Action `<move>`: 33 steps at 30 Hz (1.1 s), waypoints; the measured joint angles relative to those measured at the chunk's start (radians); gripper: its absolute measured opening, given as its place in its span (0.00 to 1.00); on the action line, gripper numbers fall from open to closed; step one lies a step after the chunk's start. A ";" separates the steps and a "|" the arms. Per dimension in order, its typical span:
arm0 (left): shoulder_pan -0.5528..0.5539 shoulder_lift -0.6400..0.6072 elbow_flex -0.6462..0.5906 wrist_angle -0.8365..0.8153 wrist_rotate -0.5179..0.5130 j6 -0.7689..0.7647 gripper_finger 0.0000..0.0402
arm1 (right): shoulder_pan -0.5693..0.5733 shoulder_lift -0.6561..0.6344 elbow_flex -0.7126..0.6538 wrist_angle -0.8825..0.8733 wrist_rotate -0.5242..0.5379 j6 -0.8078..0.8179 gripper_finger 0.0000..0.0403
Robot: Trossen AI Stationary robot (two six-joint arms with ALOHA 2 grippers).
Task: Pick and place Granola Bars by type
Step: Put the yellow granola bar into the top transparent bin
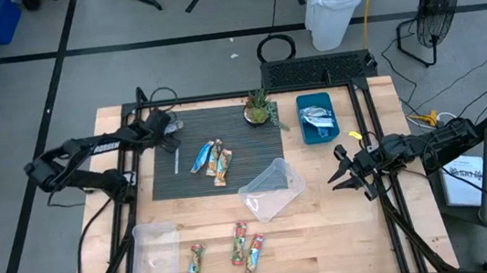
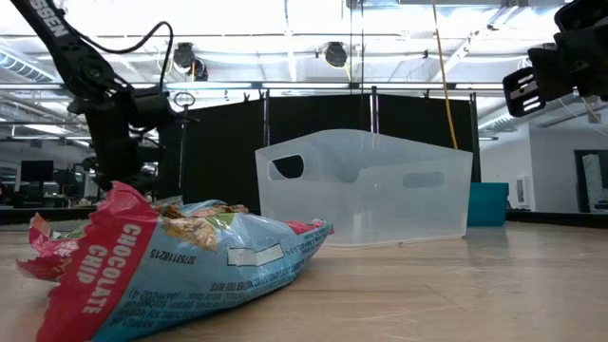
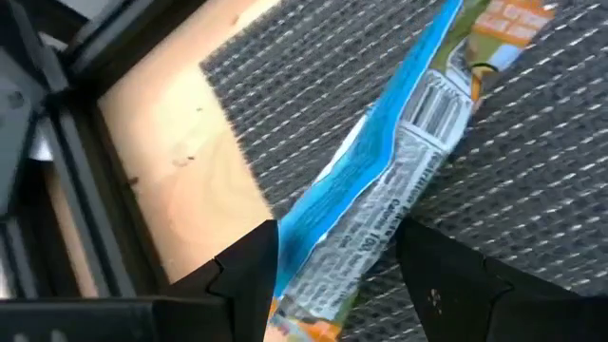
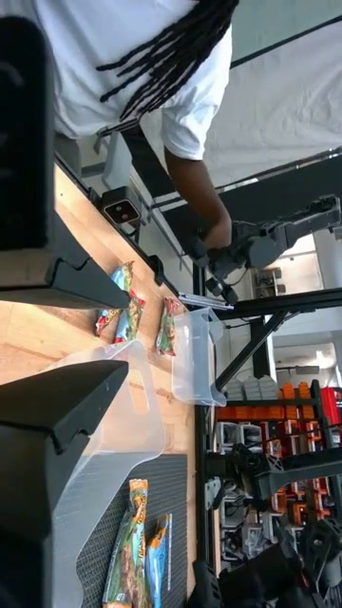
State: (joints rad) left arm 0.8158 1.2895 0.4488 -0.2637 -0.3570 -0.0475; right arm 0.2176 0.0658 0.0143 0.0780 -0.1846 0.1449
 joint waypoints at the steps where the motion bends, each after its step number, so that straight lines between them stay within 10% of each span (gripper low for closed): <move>1: -0.007 0.003 0.000 0.006 -0.009 -0.002 0.54 | 0.000 0.000 0.000 0.000 0.000 0.000 0.22; 10: -0.025 0.007 0.000 0.010 0.031 -0.036 0.48 | 0.000 0.000 0.001 0.000 0.000 0.000 0.22; 18: -0.063 0.005 0.000 0.035 0.076 -0.009 0.04 | 0.000 0.000 0.001 0.000 0.000 0.000 0.22; 33: -0.168 -0.136 0.000 0.112 0.135 -0.011 0.01 | 0.000 0.000 0.000 0.000 0.000 0.000 0.22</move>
State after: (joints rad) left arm 0.6474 1.1533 0.4484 -0.1518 -0.2224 -0.0587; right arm 0.2180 0.0658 0.0147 0.0780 -0.1848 0.1452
